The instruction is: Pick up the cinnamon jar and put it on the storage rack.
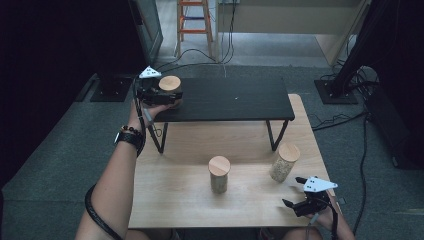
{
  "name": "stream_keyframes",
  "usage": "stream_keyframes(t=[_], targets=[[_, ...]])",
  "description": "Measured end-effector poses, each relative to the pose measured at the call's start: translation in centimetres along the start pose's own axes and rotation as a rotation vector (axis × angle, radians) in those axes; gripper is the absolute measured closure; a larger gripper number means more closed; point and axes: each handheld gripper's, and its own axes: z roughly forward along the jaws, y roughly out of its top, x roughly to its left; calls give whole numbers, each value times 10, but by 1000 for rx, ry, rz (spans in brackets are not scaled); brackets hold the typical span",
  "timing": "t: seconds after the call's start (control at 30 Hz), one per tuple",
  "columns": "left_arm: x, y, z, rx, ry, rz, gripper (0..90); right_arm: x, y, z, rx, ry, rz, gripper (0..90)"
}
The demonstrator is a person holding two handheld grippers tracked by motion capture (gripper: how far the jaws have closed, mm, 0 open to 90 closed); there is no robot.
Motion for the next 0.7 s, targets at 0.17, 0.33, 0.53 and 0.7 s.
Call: stream_keyframes(t=[0.17,0.33,0.53,0.7], targets=[[-2,-10,-9,-53,14,-21,9,0,0,0,2,2,-1,8],[-5,-10,-17,-29,10,-3,0,0,1,0,4,1,-1,8],[-8,-18,-26,-52,7,-6,0,1,1,1,6,-2,-4,8],[-11,-22,-31,-43,9,10,0,3,2,1,13,-6,-9,8]])
